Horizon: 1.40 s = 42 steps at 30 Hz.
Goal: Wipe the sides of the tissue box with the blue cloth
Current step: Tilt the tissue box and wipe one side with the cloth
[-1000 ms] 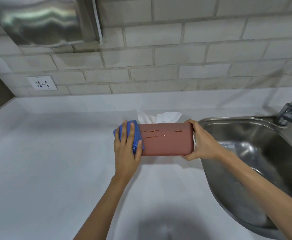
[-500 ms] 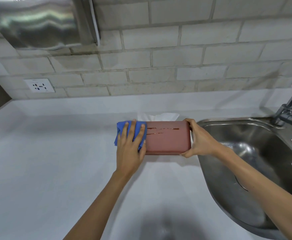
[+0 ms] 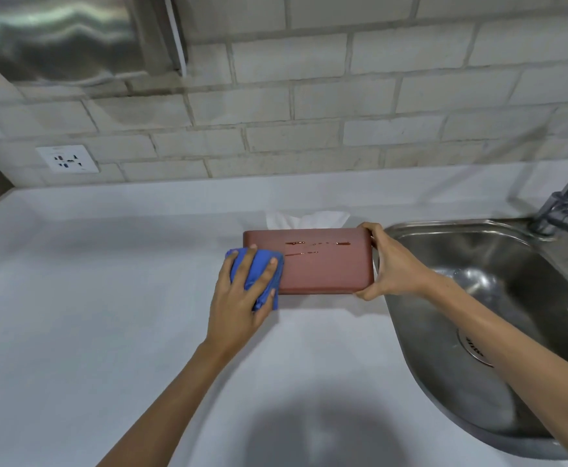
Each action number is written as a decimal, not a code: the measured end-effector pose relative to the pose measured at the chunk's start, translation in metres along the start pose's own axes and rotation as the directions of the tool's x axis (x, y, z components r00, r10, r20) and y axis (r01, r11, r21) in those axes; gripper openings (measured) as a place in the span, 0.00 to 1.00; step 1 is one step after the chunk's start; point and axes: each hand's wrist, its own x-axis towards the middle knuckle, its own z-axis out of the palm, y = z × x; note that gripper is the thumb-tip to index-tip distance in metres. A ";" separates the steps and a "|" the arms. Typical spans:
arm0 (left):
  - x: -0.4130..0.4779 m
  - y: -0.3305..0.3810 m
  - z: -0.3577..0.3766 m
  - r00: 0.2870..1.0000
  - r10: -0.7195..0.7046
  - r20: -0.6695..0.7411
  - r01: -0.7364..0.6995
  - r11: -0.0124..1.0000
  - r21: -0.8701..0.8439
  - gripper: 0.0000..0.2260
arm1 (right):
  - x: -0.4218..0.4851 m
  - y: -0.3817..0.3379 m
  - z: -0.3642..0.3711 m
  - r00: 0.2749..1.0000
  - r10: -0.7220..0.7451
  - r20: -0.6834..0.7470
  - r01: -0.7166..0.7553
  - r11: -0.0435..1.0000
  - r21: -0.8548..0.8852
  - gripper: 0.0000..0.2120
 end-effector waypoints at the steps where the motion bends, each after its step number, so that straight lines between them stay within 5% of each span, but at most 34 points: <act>1: 0.003 -0.002 -0.002 1.000 0.002 -0.004 -0.002 1.000 -0.005 0.18 | 0.000 0.000 0.000 1.000 -0.001 0.005 0.001 1.000 0.002 0.47; 6: 0.056 0.015 0.000 0.988 -0.134 -0.072 0.132 0.991 -0.024 0.19 | 0.001 0.000 0.000 1.000 0.006 0.018 -0.006 1.000 -0.023 0.47; 14: 0.005 0.002 -0.001 0.978 0.208 0.021 -0.209 0.975 0.074 0.18 | 0.002 0.002 -0.001 0.999 0.019 0.033 -0.019 1.000 -0.018 0.47; 19: 0.055 0.023 0.001 0.999 -0.009 -0.049 0.011 0.999 0.038 0.18 | 0.003 0.000 0.000 1.000 0.020 0.019 -0.020 1.000 -0.003 0.47; 26: 0.012 0.022 0.001 0.962 0.256 0.093 -0.260 0.965 0.034 0.19 | 0.002 -0.001 -0.001 0.999 0.032 0.030 -0.032 0.999 0.005 0.46; 32: 0.059 0.031 0.000 0.999 -0.002 -0.041 0.003 0.999 0.039 0.16 | 0.001 -0.005 0.001 0.999 0.047 0.022 -0.048 0.999 0.021 0.45; 38: 0.015 0.027 0.001 0.955 0.285 0.084 -0.289 0.957 0.028 0.17 | 0.003 -0.005 -0.002 0.998 0.046 0.033 -0.047 0.999 0.009 0.44; 42: 0.025 0.006 -0.007 0.992 0.128 -0.017 -0.126 0.989 0.081 0.17 | 0.002 -0.004 0.001 0.999 0.040 0.030 -0.041 0.999 0.022 0.44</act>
